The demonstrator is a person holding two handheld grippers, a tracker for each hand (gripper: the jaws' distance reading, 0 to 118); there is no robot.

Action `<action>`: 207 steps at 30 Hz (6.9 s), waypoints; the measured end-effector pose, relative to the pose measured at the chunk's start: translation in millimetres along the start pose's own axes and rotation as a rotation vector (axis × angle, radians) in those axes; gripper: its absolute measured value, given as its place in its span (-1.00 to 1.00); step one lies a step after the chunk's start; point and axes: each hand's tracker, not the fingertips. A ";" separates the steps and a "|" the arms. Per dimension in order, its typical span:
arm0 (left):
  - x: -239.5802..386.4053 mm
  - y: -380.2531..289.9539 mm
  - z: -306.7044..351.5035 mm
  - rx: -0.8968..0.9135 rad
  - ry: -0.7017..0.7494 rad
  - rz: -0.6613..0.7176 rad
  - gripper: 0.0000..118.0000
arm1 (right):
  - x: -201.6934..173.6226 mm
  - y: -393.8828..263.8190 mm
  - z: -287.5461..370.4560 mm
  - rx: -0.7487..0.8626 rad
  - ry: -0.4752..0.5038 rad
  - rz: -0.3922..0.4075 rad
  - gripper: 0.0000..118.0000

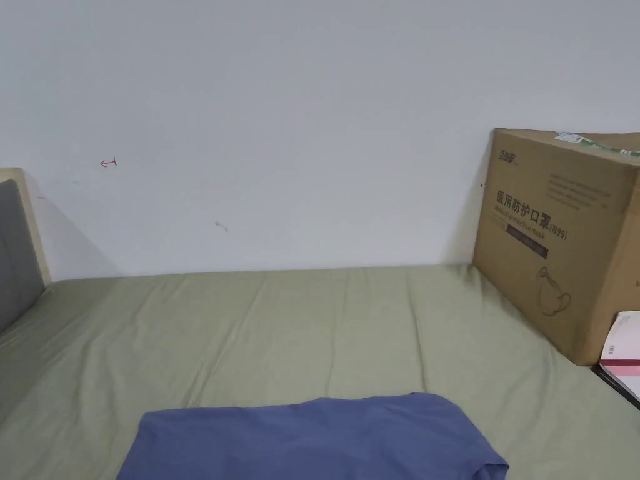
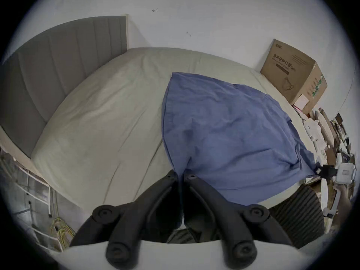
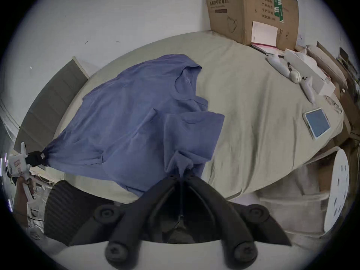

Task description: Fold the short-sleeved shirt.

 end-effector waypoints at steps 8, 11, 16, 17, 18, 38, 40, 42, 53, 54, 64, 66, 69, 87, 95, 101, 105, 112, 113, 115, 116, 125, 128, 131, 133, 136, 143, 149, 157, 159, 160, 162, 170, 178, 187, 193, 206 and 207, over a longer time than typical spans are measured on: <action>4.2 5.0 -3.0 0.032 0.053 0.050 0.67 | 1.2 21.9 -10.3 -0.021 -0.057 -0.061 0.52; 11.0 9.2 10.8 0.100 0.034 0.021 0.97 | -6.8 31.2 10.4 0.082 -0.027 -0.071 1.00; 45.4 40.3 56.7 0.286 0.008 -0.079 0.98 | -47.9 65.4 56.8 0.310 0.026 -0.003 1.00; 54.1 48.8 65.2 0.325 0.001 -0.099 0.98 | -58.5 74.0 64.8 0.344 0.052 0.006 0.99; 58.3 58.3 67.5 0.355 -0.019 -0.116 0.97 | -69.0 82.3 72.7 0.355 0.074 0.011 0.97; 14.4 293.9 -183.4 -0.022 -0.074 -0.181 -0.86 | -126.1 182.8 -13.6 0.380 0.209 0.115 -1.00; 1.8 304.9 -235.6 -0.065 -0.031 -0.156 0.17 | -122.6 187.7 -32.8 0.341 0.207 0.098 -1.00; -5.9 304.5 -276.2 -0.124 0.008 -0.142 1.00 | -119.4 190.5 -49.1 0.316 0.200 0.087 -1.00; -23.3 268.5 -374.4 -0.142 0.056 -0.142 0.90 | -100.3 184.4 -112.4 0.212 0.159 0.068 -1.00; -19.0 268.3 -361.2 -0.123 0.066 -0.174 0.87 | -99.0 184.6 -112.7 0.213 0.158 0.065 -1.00; 29.0 254.0 -273.4 -0.004 -0.046 -0.336 -0.97 | -63.2 259.5 -115.4 0.301 0.197 -0.005 -1.00; 21.1 263.0 -246.0 0.090 -0.045 -0.292 -0.97 | -52.7 297.0 -134.1 0.300 0.189 -0.007 -1.00; 14.3 266.1 -207.0 0.183 -0.028 -0.235 -0.97 | -40.9 349.0 -178.5 0.157 0.163 0.003 -0.16; 24.1 247.2 -160.5 0.156 -0.052 -0.314 -0.97 | -48.5 382.0 -309.6 -0.125 -0.090 0.106 -0.41; 28.4 227.7 -109.0 0.299 -0.063 -0.214 -0.97 | -53.5 351.3 -161.7 0.124 0.097 0.134 -0.93; 36.5 258.4 -28.9 0.423 -0.065 -0.205 -0.97 | -48.5 351.3 -24.7 0.288 0.127 0.132 -0.93; 49.9 288.5 21.1 0.493 -0.070 -0.230 -0.97 | -54.4 370.0 49.1 0.390 0.099 0.145 -0.93; 66.5 343.1 75.2 0.594 -0.072 -0.237 -0.97 | -89.0 413.7 146.5 0.567 0.095 0.160 -0.93; 68.7 353.3 81.2 0.612 -0.068 -0.244 -0.97 | -93.5 424.4 156.0 0.574 0.094 0.159 -0.93; 72.1 373.6 86.0 0.640 -0.055 -0.252 -0.97 | -101.8 447.7 168.6 0.608 0.083 0.148 -0.93; 73.8 383.2 87.5 0.646 -0.051 -0.252 -0.97 | -105.4 458.2 172.3 0.619 0.087 0.141 -0.93; 84.5 483.8 49.2 0.686 -0.014 -0.208 -0.97 | -142.8 571.2 158.3 0.758 0.037 0.118 -0.93; 89.8 512.0 31.1 0.719 -0.001 -0.185 -0.97 | -154.2 600.2 148.2 0.835 0.012 0.101 -0.93; 94.0 534.7 13.8 0.758 0.003 -0.177 -0.97 | -167.3 618.9 136.6 0.902 -0.059 0.139 -0.93; 97.9 550.0 -1.7 0.775 0.022 -0.182 -0.97 | -173.3 626.5 123.1 0.911 -0.086 0.166 -0.93; 102.6 559.1 -36.7 0.777 0.038 -0.153 -0.97 | -171.9 626.0 92.1 0.905 -0.099 0.182 -0.93; 103.1 457.1 -164.2 0.501 0.035 -0.118 -0.97 | -127.1 540.3 -71.7 0.606 -0.112 0.098 -0.93; 69.7 271.3 -246.9 0.066 -0.005 -0.121 -0.97 | -58.6 359.8 -198.5 0.102 -0.128 0.129 -0.93; 17.0 105.2 -188.1 -0.108 -0.072 -0.179 -0.97 | 15.5 155.9 -148.8 -0.143 0.015 0.199 -0.93; 8.4 92.9 -163.6 -0.138 -0.085 -0.180 -0.97 | 23.5 134.7 -123.2 -0.171 0.018 0.184 -0.93; 5.6 86.3 -154.9 -0.161 -0.097 -0.181 -0.97 | 26.4 126.1 -115.7 -0.185 0.007 0.181 -0.93; 3.2 69.9 -134.0 -0.196 -0.106 -0.233 -0.97 | 33.4 107.7 -99.8 -0.212 0.007 0.195 -0.93; -5.0 32.4 -69.5 -0.296 -0.147 -0.340 -0.97 | 37.8 67.0 -50.6 -0.332 0.002 0.278 -0.93; -6.3 24.7 -39.7 -0.228 -0.111 -0.366 -0.23 | 33.2 52.8 -27.7 -0.253 -0.028 0.227 0.15; 26.3 65.0 29.5 0.047 -0.207 -0.251 0.91 | -14.7 85.3 33.3 0.090 0.059 0.196 1.00; 82.8 81.7 75.2 0.405 -0.201 -0.143 0.32 | -83.4 104.6 72.1 0.510 0.171 0.205 0.66; 76.0 126.3 39.0 -0.009 -0.096 -0.163 -0.99 | -125.4 115.5 81.5 0.552 0.249 0.168 -1.00; 61.2 123.6 20.8 -0.161 -0.094 -0.171 -0.99 | -122.7 114.2 78.0 0.539 0.239 0.172 -1.00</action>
